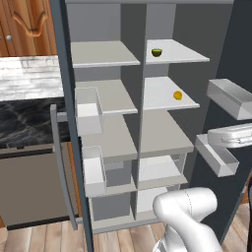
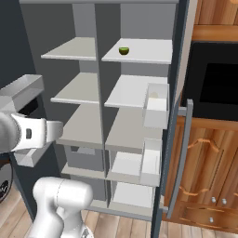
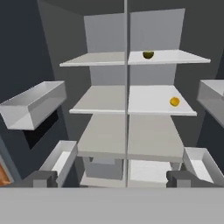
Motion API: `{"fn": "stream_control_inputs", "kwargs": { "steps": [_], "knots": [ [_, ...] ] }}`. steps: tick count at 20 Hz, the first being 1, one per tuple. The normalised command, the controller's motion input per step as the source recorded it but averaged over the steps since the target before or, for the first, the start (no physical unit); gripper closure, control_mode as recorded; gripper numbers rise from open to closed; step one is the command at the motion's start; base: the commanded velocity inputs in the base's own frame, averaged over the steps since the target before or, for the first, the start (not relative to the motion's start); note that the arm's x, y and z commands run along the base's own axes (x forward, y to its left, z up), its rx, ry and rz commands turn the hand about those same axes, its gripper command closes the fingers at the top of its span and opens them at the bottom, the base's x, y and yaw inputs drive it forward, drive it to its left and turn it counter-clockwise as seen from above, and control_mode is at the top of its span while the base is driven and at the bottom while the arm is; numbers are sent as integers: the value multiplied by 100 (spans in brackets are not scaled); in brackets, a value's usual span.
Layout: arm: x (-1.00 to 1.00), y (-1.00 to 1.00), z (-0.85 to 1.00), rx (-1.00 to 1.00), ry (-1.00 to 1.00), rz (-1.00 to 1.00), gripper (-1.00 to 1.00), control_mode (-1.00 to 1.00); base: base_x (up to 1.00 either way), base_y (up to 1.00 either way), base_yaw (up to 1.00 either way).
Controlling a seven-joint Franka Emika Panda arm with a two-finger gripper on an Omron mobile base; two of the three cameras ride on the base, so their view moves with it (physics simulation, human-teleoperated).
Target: Retrieve the kiwi and mango from the fridge and place them into the bowl on the dining table.
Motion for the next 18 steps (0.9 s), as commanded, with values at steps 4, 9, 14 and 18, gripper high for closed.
{"fn": "stream_control_inputs", "kwargs": {
  "steps": [4, 9, 14, 18],
  "knots": [
    [0, -21, 0, 2, 0, 0, -100, -100, 0, 0, 0],
    [2, -13, 0, 1, 0, 2, -100, -100, 0, 0, 0],
    [2, 0, 0, 0, 3, -1, -100, -100, 0, 0, 0],
    [0, 0, 0, 0, 0, 0, -100, 100, 0, 0, -5]
  ]
}}
